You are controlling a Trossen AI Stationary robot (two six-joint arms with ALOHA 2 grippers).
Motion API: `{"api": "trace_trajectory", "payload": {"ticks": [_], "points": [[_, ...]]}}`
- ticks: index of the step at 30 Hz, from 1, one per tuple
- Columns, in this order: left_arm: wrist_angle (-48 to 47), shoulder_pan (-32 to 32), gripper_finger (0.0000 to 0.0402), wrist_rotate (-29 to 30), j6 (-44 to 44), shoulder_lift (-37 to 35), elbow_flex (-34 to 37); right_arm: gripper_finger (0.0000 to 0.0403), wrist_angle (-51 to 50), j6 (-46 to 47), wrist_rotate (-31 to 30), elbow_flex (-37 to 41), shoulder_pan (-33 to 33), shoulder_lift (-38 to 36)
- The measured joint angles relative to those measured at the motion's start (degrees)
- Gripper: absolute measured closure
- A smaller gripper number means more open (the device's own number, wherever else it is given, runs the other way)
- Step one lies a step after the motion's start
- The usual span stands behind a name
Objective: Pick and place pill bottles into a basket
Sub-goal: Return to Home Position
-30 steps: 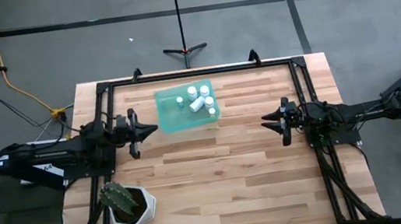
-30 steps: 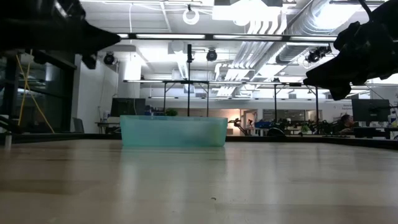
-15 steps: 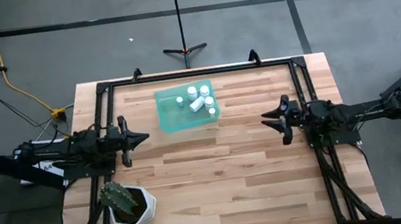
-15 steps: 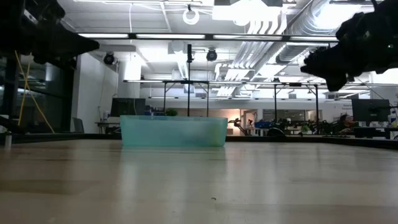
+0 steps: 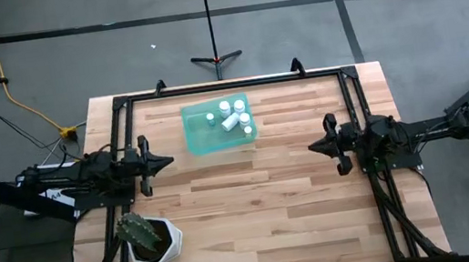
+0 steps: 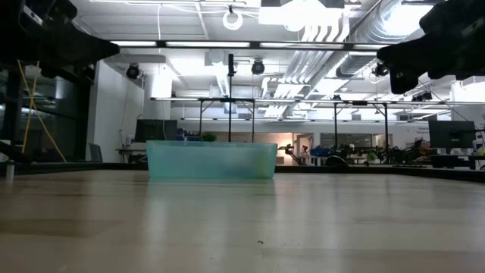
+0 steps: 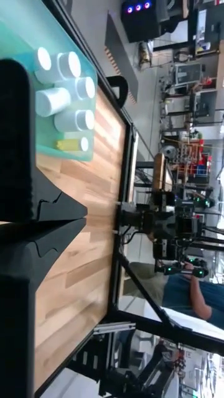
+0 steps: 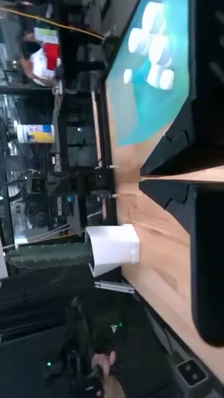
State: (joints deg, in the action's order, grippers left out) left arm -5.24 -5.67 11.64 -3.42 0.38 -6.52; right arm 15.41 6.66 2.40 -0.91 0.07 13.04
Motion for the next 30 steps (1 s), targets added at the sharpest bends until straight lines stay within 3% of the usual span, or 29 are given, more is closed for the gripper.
{"api": "trace_trajectory", "payload": {"ticks": [4, 8, 19, 30], "points": [[0.6, 0.0, 0.0379, 0.0, -0.04, 0.02, 0.0, 0.0394, -0.12, -2.45, -1.98, 0.0, -0.01, -0.07], [2.66, 0.0, 0.0379, 0.0, -0.02, 0.0, -0.02, 0.0399, -0.12, -1.19, 0.95, 0.0, -0.01, -1.68], [3.36, 0.02, 0.0379, -0.96, -0.38, 0.02, -0.02, 0.0402, -7.38, 1.3, 1.18, -0.01, -0.01, -12.97], [2.37, 0.0, 0.0379, -1.82, -1.09, 0.02, -0.04, 0.0403, -9.62, 0.73, 0.56, -0.07, -0.01, -12.73]]}}
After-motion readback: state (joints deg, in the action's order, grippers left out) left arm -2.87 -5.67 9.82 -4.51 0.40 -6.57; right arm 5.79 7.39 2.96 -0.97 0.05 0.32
